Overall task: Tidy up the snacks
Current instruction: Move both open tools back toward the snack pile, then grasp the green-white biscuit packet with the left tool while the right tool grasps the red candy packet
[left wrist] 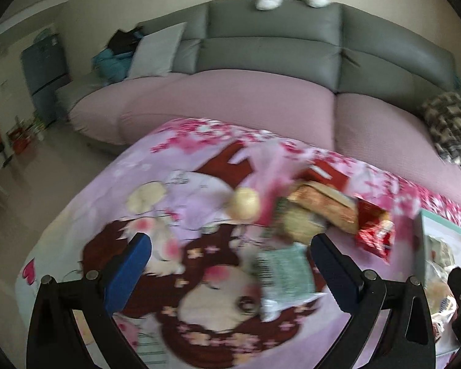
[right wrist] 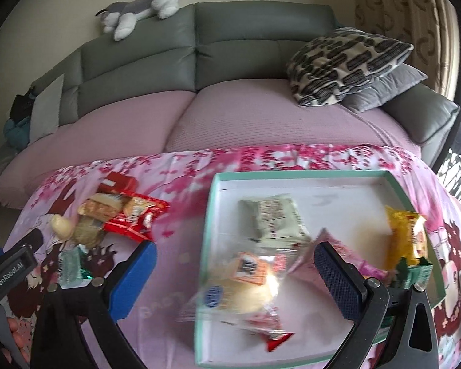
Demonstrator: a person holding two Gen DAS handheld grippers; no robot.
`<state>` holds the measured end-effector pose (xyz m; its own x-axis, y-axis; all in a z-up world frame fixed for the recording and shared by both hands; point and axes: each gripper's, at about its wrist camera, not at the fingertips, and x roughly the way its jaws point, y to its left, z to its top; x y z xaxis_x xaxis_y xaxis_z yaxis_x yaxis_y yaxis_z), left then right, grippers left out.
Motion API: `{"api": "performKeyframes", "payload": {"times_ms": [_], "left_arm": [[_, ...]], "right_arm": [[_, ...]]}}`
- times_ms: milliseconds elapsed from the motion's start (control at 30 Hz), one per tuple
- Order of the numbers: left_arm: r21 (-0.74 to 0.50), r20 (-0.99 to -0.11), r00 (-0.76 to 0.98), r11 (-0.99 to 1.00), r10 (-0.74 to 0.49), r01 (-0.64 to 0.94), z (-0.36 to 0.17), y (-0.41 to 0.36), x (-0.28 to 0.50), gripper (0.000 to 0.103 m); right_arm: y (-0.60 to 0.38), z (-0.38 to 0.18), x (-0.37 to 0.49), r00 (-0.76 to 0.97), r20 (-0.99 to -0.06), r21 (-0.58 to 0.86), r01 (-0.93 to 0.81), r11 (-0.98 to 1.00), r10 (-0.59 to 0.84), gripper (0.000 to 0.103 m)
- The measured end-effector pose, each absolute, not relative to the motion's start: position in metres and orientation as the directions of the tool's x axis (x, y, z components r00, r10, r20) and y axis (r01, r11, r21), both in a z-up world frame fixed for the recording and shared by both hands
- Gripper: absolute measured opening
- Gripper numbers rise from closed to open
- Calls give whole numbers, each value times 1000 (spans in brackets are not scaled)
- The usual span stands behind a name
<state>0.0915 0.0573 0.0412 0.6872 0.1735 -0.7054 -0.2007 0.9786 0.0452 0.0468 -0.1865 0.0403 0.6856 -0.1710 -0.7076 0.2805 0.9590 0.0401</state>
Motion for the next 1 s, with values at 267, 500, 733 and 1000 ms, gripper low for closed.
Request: {"api": "performKeyframes", "payload": {"times_ms": [267, 500, 733, 1000], "left_arm": [[25, -703, 679, 961, 212, -274, 44, 106, 87, 103], [1, -722, 661, 955, 206, -296, 39, 134, 88, 103], [-30, -755, 637, 963, 153, -266, 22, 134, 99, 103], [-74, -775, 627, 974, 80, -216, 7, 112, 110, 103]], "right_arm": [[-147, 37, 57, 695, -708, 40, 215, 976, -124, 103], [-110, 25, 69, 686, -724, 36, 144, 989, -73, 103], [-93, 7, 80, 656, -753, 18, 109, 994, -58, 103], [-105, 0, 85, 660, -747, 20, 132, 991, -73, 103]]}}
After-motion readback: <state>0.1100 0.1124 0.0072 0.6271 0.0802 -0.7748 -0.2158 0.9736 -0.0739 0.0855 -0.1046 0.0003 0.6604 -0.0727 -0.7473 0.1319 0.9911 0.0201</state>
